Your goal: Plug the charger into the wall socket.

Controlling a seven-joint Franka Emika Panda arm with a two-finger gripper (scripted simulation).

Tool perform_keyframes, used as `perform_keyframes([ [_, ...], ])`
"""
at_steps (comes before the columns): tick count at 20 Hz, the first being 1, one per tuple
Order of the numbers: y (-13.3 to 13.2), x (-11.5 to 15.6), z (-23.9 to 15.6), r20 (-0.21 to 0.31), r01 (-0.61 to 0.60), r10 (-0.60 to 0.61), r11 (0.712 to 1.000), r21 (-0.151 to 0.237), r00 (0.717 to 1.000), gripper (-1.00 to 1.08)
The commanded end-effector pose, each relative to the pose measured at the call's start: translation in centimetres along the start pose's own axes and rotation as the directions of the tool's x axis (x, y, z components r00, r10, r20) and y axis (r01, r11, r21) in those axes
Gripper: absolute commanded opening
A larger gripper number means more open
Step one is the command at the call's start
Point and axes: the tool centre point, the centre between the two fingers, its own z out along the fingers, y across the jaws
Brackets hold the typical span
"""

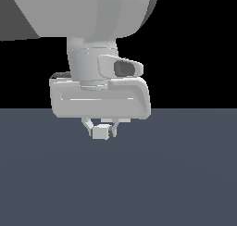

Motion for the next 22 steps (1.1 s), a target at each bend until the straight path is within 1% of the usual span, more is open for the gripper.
perform_keyframes([
  [1, 0.4, 1.0, -0.4, -0.002, 0.037, -0.037, 0.999, 0.012, 0.999, -1.00],
  [6, 1.1, 3.0, -1.1, -0.004, 0.107, -0.107, 0.994, 0.035, 0.994, -1.00],
  [13, 1.8, 5.6, -1.9, -0.007, 0.200, -0.200, 0.977, 0.067, 0.980, -1.00],
  [22, 2.2, 7.9, -2.6, -0.011, 0.280, -0.280, 0.955, 0.095, 0.960, -1.00],
])
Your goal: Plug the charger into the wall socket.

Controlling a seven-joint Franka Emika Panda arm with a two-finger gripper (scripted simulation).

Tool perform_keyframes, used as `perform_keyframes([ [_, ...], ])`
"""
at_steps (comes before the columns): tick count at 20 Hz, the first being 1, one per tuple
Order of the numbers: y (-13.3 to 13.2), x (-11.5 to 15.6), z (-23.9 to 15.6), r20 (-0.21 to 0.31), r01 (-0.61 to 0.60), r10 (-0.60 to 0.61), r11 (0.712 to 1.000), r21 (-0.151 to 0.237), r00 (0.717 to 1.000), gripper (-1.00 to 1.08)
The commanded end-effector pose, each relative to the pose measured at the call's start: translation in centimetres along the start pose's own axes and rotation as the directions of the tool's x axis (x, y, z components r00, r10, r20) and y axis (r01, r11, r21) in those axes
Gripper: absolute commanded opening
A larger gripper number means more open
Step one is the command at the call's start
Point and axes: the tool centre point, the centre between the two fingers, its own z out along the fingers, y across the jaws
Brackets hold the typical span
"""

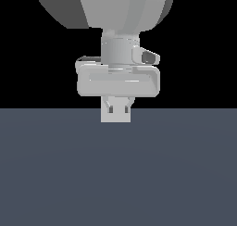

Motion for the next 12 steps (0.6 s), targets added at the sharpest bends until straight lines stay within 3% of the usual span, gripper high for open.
perform_keyframes([
  [1, 0.12, 0.45, -0.14, 0.001, 0.018, -0.018, 1.000, 0.007, 1.000, -1.00],
  [12, 0.24, 0.93, -0.23, 0.003, 0.037, -0.037, 0.999, 0.013, 0.999, -1.00],
])
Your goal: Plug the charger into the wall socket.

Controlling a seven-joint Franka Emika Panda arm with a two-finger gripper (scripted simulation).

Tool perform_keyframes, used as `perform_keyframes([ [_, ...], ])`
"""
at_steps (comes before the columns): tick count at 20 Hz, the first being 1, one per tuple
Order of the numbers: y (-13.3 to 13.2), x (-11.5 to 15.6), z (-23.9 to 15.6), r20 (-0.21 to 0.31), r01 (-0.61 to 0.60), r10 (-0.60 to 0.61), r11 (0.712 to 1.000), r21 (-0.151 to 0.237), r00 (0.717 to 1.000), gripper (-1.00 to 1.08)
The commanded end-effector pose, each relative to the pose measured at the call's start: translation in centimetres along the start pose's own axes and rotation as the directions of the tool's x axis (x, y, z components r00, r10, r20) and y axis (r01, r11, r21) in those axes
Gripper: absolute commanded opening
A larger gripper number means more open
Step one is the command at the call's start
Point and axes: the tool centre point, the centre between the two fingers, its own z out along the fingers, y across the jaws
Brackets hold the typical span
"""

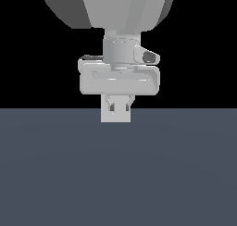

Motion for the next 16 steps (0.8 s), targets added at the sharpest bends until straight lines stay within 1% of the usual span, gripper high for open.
perform_keyframes([
  [1, 0.0, 0.0, 0.0, 0.000, 0.001, -0.001, 1.000, 0.000, 1.000, -1.00],
  [7, -0.1, 0.9, 0.3, 0.000, 0.001, -0.001, 1.000, 0.000, 1.000, -1.00],
  [16, 0.0, 3.8, 1.3, 0.001, 0.001, -0.001, 1.000, 0.000, 1.000, -1.00],
])
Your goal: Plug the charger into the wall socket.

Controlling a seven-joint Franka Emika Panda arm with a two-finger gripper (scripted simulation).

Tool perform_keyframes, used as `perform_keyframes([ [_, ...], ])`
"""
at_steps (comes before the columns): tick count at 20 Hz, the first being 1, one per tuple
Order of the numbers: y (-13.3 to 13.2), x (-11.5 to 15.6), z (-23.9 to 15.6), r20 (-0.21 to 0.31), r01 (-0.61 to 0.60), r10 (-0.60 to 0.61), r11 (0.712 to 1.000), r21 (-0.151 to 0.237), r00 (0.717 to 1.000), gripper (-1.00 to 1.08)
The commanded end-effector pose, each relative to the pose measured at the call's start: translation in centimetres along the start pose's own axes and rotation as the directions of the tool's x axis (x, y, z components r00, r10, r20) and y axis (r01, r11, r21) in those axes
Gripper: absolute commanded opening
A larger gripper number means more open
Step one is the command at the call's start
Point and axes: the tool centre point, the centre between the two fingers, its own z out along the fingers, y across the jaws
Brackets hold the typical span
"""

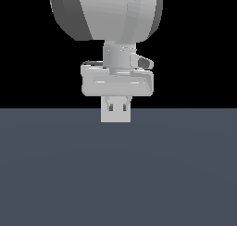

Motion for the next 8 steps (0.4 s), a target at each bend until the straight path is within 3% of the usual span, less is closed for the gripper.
perform_keyframes([
  [1, 0.02, 0.72, 0.25, 0.000, 0.000, 0.000, 1.000, 0.000, 1.000, -1.00],
  [8, 0.01, 1.46, 0.48, 0.000, 0.000, 0.000, 1.000, 0.000, 1.000, -1.00],
])
